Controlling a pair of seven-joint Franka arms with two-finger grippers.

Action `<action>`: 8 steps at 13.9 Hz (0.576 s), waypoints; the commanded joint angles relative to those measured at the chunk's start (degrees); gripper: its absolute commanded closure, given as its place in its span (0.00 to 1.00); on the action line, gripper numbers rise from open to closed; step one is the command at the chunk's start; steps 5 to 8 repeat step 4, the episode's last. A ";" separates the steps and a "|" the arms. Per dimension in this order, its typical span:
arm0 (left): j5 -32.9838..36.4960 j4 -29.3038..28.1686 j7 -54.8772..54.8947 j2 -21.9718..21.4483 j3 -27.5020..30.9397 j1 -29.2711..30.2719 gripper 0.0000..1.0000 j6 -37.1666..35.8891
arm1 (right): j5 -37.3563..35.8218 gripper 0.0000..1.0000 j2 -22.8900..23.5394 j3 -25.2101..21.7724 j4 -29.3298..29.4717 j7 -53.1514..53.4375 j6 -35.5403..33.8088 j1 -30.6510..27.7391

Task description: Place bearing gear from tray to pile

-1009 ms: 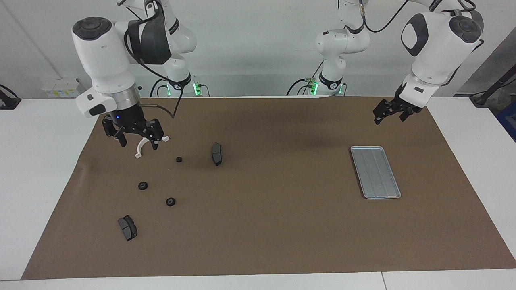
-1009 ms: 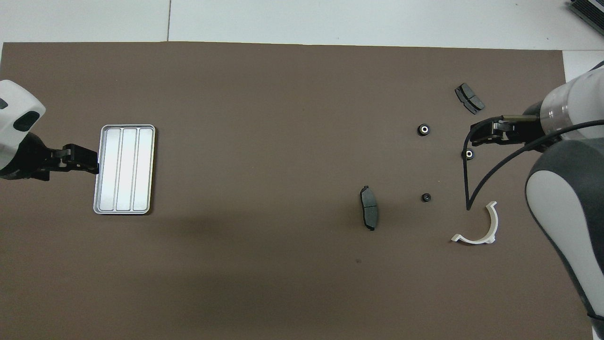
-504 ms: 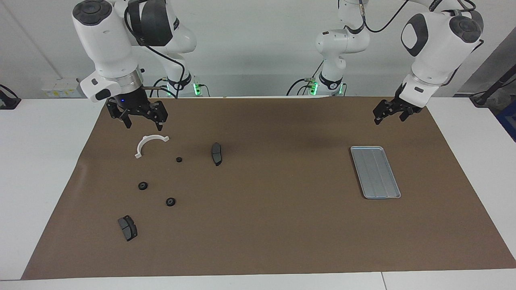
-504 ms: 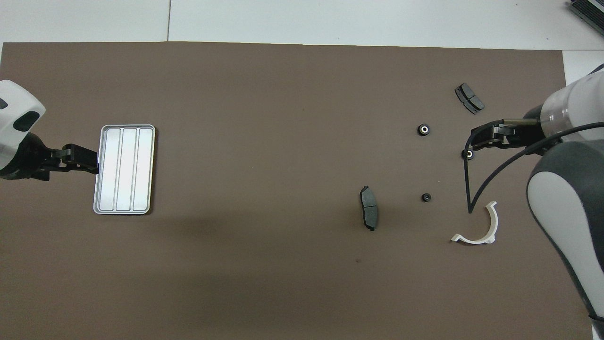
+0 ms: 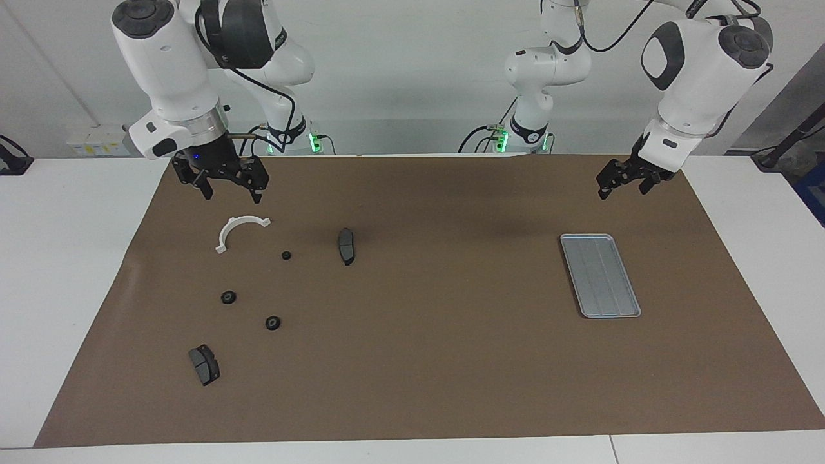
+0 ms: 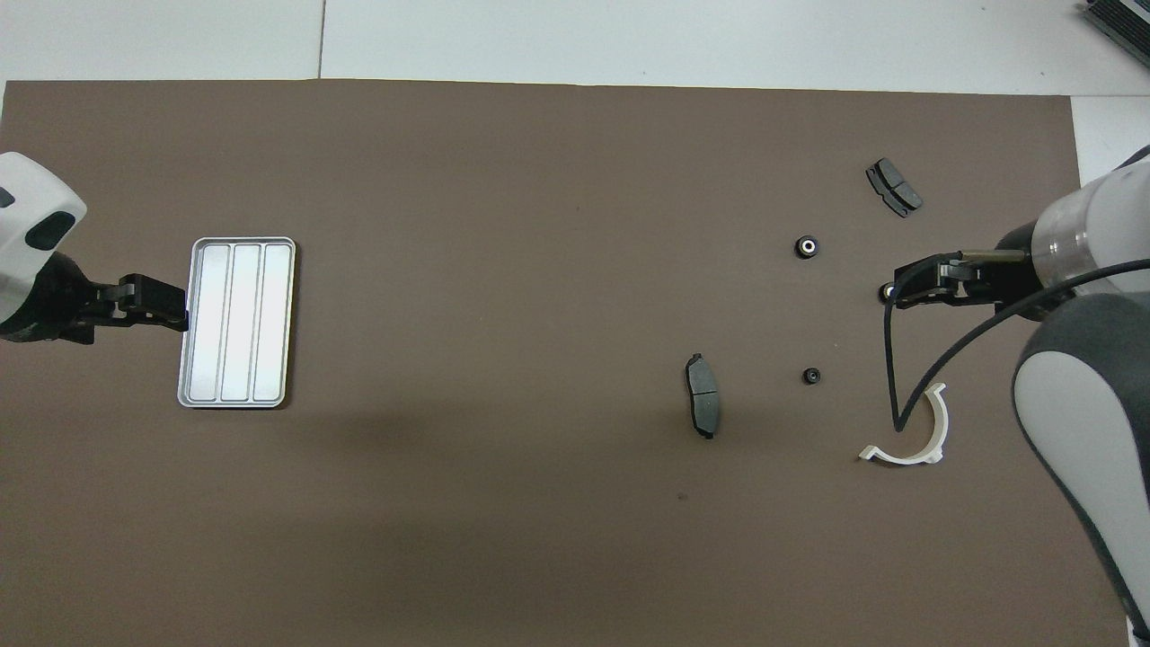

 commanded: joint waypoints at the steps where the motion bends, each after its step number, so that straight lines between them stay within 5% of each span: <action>1: 1.09 -1.70 -0.22 -1.64 -0.21 0.27 0.00 1.10 | 1.41 0.00 -1.82 0.07 -2.28 -2.42 0.65 -0.69; 8: 1.09 -1.70 -0.22 -1.64 -0.21 0.27 0.00 1.18 | 1.41 0.00 -1.82 0.16 -2.28 -2.42 0.92 -0.78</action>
